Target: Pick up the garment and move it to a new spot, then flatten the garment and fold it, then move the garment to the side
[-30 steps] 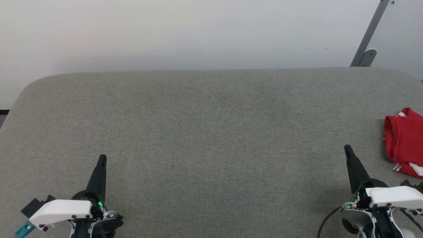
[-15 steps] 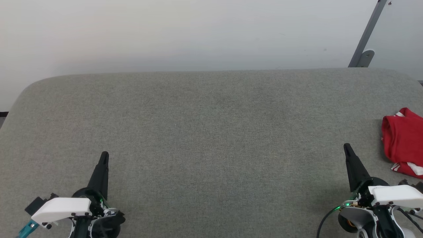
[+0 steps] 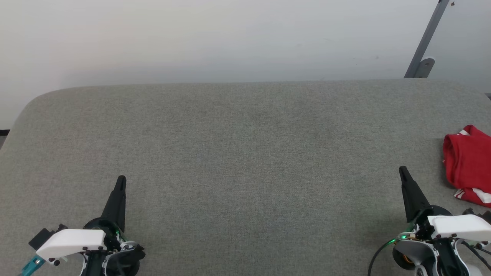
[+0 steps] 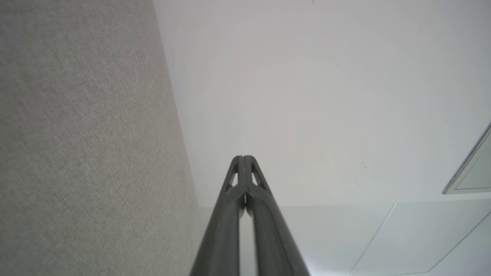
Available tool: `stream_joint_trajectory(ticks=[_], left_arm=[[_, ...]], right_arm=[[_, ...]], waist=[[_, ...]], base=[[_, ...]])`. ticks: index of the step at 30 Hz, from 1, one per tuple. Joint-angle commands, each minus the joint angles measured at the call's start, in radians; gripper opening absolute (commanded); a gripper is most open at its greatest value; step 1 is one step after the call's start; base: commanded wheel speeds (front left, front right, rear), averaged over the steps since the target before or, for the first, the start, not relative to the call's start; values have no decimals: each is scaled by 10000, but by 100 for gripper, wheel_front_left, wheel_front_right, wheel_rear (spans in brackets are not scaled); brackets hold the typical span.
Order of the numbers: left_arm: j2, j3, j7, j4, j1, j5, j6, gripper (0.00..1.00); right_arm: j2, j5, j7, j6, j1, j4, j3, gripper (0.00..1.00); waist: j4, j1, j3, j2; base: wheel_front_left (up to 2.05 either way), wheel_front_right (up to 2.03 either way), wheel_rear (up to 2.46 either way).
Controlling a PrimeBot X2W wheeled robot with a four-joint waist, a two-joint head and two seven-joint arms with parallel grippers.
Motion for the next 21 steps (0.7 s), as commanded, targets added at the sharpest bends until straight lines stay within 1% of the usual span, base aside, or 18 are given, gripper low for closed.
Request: stream_joint_trajectory(ticks=[1, 21], left_arm=[[-19, 31, 30, 1, -120, -6, 21, 0], [-27, 42, 31, 1, -122, 13, 21, 0]], right_arm=[[12, 16, 34, -3, -87, 25, -25, 0], [26, -5, 42, -3, -89, 26, -37, 0]], waist=[[0, 0, 0, -1], [0, 0, 0, -1]], base=[[0, 0, 0], [0, 0, 0]])
